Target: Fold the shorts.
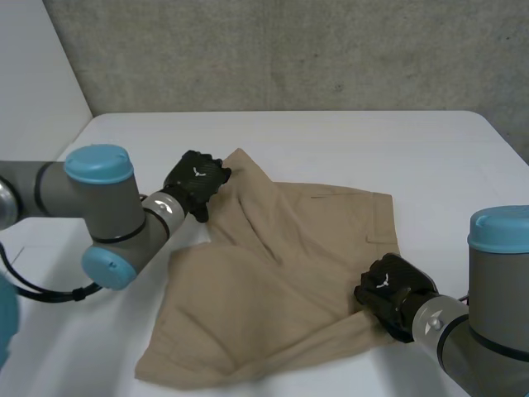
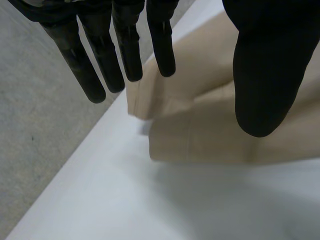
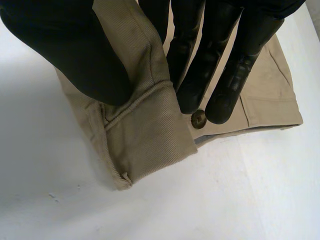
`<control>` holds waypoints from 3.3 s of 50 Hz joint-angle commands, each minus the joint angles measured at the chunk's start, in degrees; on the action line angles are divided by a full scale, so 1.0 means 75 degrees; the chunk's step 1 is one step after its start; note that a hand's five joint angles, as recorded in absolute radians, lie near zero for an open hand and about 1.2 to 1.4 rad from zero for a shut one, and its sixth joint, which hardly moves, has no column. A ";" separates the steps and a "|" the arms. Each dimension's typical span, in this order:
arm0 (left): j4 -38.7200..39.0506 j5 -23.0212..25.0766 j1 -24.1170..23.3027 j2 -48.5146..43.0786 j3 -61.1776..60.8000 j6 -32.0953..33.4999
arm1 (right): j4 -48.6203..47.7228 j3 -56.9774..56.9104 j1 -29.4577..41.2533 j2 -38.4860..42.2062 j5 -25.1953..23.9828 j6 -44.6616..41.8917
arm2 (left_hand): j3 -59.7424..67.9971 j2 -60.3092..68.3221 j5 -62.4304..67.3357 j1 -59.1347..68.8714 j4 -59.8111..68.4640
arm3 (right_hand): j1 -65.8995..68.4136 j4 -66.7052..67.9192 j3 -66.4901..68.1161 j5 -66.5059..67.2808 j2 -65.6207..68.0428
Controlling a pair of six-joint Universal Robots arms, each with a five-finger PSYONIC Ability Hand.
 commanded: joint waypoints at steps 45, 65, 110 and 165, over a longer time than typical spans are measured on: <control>-0.0858 -0.3554 -0.0567 0.1471 -0.1145 0.0972 | -0.0141 0.0038 -0.0053 -0.0152 -0.0042 0.0658 | -0.2055 -0.2038 -0.2057 -0.2061 -0.2056 | 0.3254 0.1587 0.1560 0.1784 0.1719; -0.2897 -0.2347 -0.1539 0.5505 -0.5504 -0.1020 | -0.0364 0.0073 -0.0064 -0.0152 -0.0031 0.0705 | -0.0057 -0.0040 -0.0059 -0.0063 -0.0058 | 0.3254 0.1587 0.1560 0.1784 0.1719; -0.1459 -0.2956 -0.1799 0.5743 -0.5708 0.0432 | 0.1208 -0.0523 -0.0076 -0.0728 -0.0160 0.0072 | 0.6848 0.6865 0.6846 0.6842 0.6847 | 0.3254 0.1587 0.1560 0.1784 0.1719; 0.2177 -0.3354 -0.1516 0.3326 -0.4531 -0.1103 | -0.0855 -0.0619 -0.1506 0.0515 -0.0921 0.3119 | -0.2412 -0.2395 -0.2414 -0.2418 -0.2413 | -0.4881 -0.6548 -0.6575 -0.6351 -0.6416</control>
